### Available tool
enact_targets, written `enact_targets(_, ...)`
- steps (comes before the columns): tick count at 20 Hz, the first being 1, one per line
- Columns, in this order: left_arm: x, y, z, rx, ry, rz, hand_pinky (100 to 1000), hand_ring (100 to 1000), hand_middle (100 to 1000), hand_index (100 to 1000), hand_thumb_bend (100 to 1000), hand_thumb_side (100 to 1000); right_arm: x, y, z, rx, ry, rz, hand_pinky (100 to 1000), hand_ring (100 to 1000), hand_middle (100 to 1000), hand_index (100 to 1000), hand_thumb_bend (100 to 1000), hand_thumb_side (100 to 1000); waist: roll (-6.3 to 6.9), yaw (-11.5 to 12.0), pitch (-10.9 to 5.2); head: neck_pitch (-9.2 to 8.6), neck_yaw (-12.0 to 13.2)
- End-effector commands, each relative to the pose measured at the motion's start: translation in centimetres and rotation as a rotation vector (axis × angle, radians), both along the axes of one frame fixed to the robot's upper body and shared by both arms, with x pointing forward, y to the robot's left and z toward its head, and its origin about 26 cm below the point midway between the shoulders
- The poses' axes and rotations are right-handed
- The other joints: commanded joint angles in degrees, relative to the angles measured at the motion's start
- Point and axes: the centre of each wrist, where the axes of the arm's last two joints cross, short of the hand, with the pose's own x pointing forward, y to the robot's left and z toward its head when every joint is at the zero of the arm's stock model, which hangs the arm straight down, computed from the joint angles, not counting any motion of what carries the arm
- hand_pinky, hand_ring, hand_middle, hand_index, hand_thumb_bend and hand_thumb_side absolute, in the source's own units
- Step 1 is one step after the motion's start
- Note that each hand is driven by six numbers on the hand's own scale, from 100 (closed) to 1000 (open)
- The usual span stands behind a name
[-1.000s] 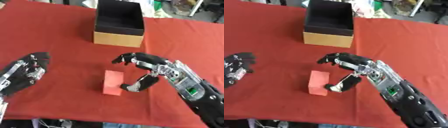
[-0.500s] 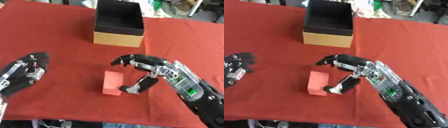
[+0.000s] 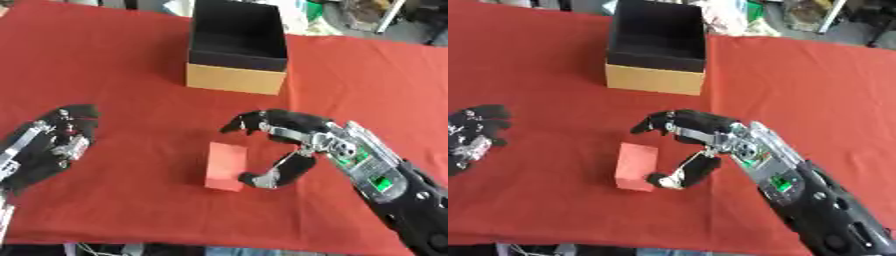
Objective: Pick up objects on the table and place them in the box.
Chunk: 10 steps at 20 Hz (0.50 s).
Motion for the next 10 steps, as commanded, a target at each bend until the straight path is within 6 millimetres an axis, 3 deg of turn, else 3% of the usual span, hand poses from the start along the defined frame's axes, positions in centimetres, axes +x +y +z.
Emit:
enact_targets(1, 0.05, -0.08, 0.60, 0.004, -0.019, -0.009, 739, 858, 803, 878, 100, 408, -0.07, -0.29, 1.19, 0.001, -0.039, -0.004, 766, 889, 853, 941, 327, 320, 0.45, -0.2, -0.69, -0.46, -0.1)
enact_targets(10, 0.03, -0.02, 0.59, 0.004, -0.019, -0.005, 739, 859, 803, 879, 100, 408, -0.24, -0.36, 1.70, 0.010, -0.049, -0.006, 765, 888, 853, 941, 320, 313, 0.45, -0.2, -0.66, -0.53, -0.1)
